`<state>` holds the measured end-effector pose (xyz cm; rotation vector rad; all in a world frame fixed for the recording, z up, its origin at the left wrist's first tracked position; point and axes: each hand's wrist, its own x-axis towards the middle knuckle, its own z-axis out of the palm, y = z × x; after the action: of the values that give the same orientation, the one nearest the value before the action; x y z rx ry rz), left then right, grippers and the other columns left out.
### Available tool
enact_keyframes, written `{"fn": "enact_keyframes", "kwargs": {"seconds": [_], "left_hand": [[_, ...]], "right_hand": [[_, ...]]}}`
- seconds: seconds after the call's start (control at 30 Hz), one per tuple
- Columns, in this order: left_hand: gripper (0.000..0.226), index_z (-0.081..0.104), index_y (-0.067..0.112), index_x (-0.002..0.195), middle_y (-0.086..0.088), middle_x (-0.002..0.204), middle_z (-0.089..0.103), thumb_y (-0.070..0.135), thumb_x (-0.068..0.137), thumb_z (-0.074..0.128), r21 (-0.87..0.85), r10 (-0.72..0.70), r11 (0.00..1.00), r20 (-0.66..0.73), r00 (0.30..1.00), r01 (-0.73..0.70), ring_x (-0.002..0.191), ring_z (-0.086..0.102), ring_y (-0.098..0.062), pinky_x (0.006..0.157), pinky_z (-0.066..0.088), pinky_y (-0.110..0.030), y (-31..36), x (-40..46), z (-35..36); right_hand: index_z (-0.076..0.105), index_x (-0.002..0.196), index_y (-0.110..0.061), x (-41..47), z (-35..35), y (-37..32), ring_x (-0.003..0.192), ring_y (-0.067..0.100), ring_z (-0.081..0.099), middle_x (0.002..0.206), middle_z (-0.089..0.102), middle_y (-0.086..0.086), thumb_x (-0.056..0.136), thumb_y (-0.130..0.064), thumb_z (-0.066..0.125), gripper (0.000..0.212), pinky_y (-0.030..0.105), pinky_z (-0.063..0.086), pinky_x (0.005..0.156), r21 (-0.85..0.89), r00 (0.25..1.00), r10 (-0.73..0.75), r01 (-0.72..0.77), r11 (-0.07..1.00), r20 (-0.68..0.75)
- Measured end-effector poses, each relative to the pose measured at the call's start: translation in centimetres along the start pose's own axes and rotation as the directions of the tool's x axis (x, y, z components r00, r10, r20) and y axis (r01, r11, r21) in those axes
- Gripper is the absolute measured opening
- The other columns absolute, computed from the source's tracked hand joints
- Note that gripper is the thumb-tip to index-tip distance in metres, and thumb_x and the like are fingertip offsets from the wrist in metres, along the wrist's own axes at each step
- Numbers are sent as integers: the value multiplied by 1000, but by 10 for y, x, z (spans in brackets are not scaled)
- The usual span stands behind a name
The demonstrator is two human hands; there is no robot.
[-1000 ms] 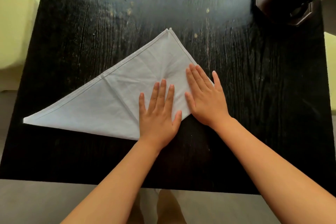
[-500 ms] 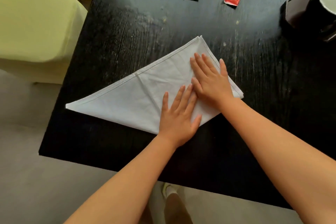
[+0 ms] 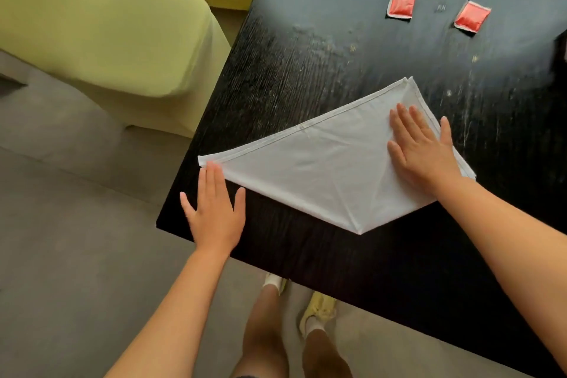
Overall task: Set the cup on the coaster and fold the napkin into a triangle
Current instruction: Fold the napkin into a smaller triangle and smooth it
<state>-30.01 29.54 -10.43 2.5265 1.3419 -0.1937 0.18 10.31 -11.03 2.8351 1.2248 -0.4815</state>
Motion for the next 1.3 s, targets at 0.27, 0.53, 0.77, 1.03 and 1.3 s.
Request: {"fn": "enact_keyframes", "kwargs": {"seconds": [0.27, 0.53, 0.77, 1.03, 1.3], "left_hand": [[36, 55, 7, 123, -3, 103, 64, 23, 91, 50, -824, -582, 382, 137, 802, 418, 92, 63, -13, 81, 54, -33, 7, 25, -30], [20, 59, 13, 66, -1, 65, 59, 16, 85, 62, -775, -531, 368, 280, 800, 515, 58, 53, -10, 52, 42, -22, 17, 54, -50], [13, 60, 18, 69, 5, 65, 63, 17, 82, 61, -894, -236, 381, 155, 959, 238, 59, 59, -3, 50, 44, -15, 82, 45, -101], [18, 73, 15, 86, 0, 89, 74, 18, 88, 56, -940, 169, 306, 210, 963, 152, 89, 67, -9, 82, 50, -27, 126, 43, -117], [28, 62, 28, 112, 16, 108, 65, 25, 89, 47, -846, 367, 475, -60, 928, -242, 101, 60, 2, 84, 48, -15, 123, 39, -99]], "right_hand": [[-2, 148, -26, 1, -1, 2, 145, 9, -4, 158, -4, -9, 98, -39, 20, 57, 58, -9, 112, -44, 1000, 12, -11, 999, 27], [0, 149, -25, -4, -12, -8, 146, 11, -3, 159, -2, -5, 97, -39, 26, 59, 61, -9, 112, -45, 1000, 28, -28, 999, -9], [59, 121, -15, -15, -67, -115, 112, 24, 57, 119, 63, 4, 78, -25, 68, 45, 54, 42, 92, 411, 867, -198, 403, 818, -456], [70, 91, -17, -14, -92, -154, 80, 2, 66, 84, 71, -9, 78, -7, 71, 16, 23, 53, 80, 794, 907, 27, 353, 495, -420], [72, 81, -16, -7, -95, -118, 75, 8, 65, 78, 70, 0, 86, -8, 64, 12, 20, 53, 73, 987, 918, 379, 62, 146, -113]]}}
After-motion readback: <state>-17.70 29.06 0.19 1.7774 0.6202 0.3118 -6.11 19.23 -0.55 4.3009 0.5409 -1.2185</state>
